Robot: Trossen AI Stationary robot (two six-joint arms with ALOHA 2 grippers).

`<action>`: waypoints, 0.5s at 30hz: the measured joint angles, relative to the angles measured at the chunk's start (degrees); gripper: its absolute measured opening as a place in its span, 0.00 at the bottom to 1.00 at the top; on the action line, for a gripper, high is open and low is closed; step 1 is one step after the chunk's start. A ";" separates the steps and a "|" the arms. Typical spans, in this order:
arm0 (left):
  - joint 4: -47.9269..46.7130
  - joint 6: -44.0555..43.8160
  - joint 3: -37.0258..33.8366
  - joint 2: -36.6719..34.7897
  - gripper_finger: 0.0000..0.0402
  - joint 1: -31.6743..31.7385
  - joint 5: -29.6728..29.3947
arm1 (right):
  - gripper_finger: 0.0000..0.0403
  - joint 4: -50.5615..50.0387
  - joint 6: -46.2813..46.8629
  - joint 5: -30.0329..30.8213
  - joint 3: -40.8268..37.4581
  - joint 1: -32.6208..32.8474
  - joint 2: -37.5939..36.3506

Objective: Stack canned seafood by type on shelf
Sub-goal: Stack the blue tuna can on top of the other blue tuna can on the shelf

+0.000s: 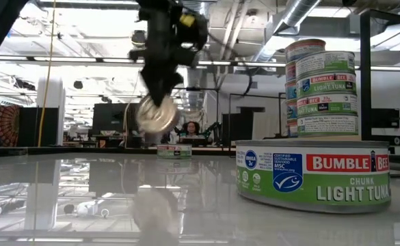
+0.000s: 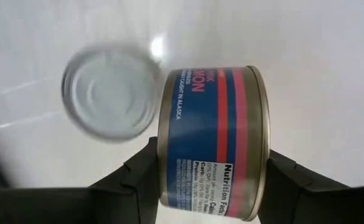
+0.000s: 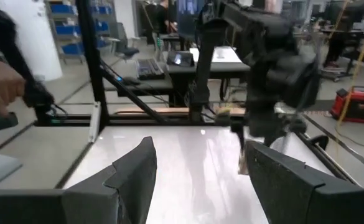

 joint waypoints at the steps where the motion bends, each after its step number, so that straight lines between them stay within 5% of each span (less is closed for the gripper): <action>1: -0.57 -2.53 1.87 0.00 0.46 0.41 3.62 | 0.67 -0.05 -0.04 0.19 -0.35 0.44 -0.56; 10: 2.59 -13.53 12.51 0.00 0.46 2.06 28.19 | 0.67 -2.81 -0.50 8.69 -0.58 3.30 -1.14; 15: 13.42 -19.87 13.81 -0.07 0.46 2.04 34.25 | 0.67 -2.84 3.62 8.74 -0.58 3.64 -1.11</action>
